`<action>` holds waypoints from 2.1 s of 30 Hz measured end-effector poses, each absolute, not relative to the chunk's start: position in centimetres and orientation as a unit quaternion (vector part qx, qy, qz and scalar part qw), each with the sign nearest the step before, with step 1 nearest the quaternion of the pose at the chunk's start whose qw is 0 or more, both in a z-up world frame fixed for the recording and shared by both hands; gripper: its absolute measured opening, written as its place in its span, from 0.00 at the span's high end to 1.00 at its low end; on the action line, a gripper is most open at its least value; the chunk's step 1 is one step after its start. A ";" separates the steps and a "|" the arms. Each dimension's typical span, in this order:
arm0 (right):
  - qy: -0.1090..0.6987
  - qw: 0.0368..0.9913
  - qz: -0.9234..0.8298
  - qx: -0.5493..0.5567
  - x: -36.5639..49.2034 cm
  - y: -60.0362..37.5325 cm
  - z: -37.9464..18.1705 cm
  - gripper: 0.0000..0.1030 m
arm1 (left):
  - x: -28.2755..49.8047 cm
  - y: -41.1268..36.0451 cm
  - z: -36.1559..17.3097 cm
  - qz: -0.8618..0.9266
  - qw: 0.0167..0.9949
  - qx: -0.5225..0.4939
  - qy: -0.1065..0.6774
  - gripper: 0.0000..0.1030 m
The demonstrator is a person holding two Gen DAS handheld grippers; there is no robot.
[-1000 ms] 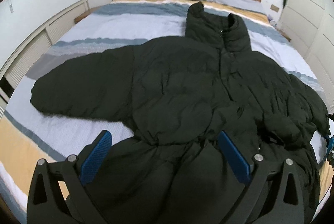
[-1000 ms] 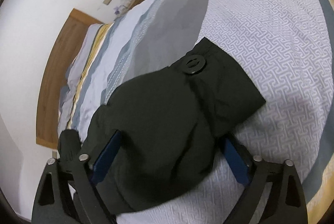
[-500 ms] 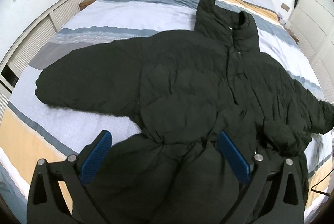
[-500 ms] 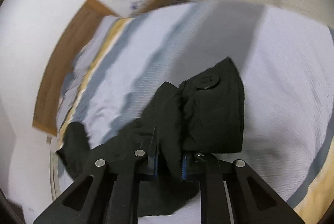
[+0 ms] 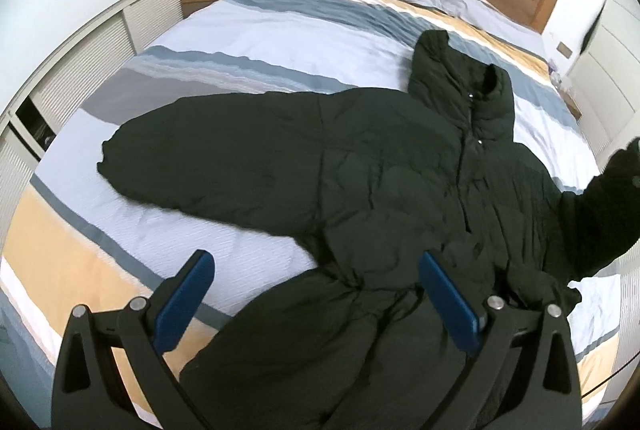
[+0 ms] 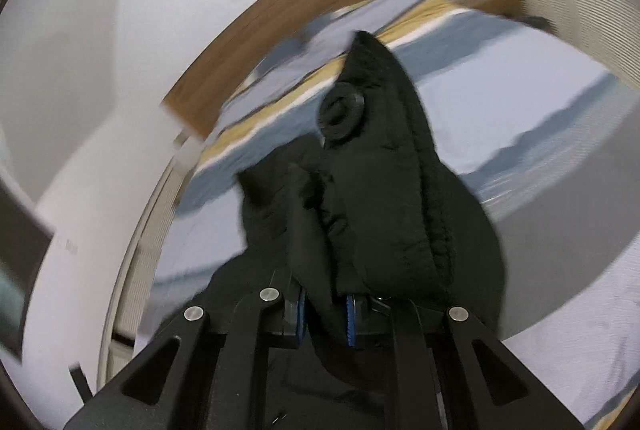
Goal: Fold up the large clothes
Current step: 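Lift the sleeve with the right tool and fold it across the coat body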
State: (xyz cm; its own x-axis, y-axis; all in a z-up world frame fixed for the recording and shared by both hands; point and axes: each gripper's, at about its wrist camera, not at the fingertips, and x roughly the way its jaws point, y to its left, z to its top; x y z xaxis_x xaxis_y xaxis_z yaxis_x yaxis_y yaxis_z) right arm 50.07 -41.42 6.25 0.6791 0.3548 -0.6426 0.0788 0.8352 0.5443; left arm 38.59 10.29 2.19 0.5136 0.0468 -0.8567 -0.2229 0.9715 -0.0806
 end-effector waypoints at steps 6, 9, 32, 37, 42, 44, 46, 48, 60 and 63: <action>0.458 0.854 0.152 0.197 50.3 -30.5 3.8 0.86 | 37.0 12.4 2.0 0.094 0.859 -0.107 0.492 0.00; 0.493 0.840 0.170 0.151 50.4 -25.9 1.3 0.85 | 36.3 13.1 1.7 0.098 0.854 -0.118 0.497 0.00; 0.583 0.781 0.221 0.017 45.8 -16.6 -8.6 0.43 | 36.5 9.9 0.2 0.082 0.845 -0.102 0.519 0.00; 0.573 0.780 0.251 0.013 44.7 -17.4 -6.3 0.41 | 38.4 6.7 0.6 0.053 0.854 -0.091 0.510 0.00; 0.527 0.818 0.231 0.011 45.9 -22.9 -1.4 0.41 | 41.4 1.0 0.1 0.000 0.860 -0.067 0.506 0.00; 0.514 0.833 0.207 0.001 47.1 -25.3 -0.4 0.40 | 43.0 -2.3 -0.5 -0.028 0.860 -0.063 0.506 0.00; 0.510 0.842 0.174 -0.007 48.5 -28.0 -0.4 0.40 | 44.1 -4.8 -1.1 -0.046 0.859 -0.060 0.506 0.00; 0.512 0.848 0.137 -0.013 49.9 -30.6 -1.2 0.40 | 45.6 -8.0 -2.2 -0.066 0.858 -0.056 0.506 0.00; 0.565 0.817 0.110 -0.027 52.2 -34.0 -11.0 0.33 | 49.0 -14.4 -13.3 -0.038 0.848 -0.017 0.529 0.00; 0.568 0.814 0.112 -0.039 52.3 -33.7 -12.0 0.33 | 48.6 -14.5 -13.8 -0.033 0.852 -0.017 0.522 0.00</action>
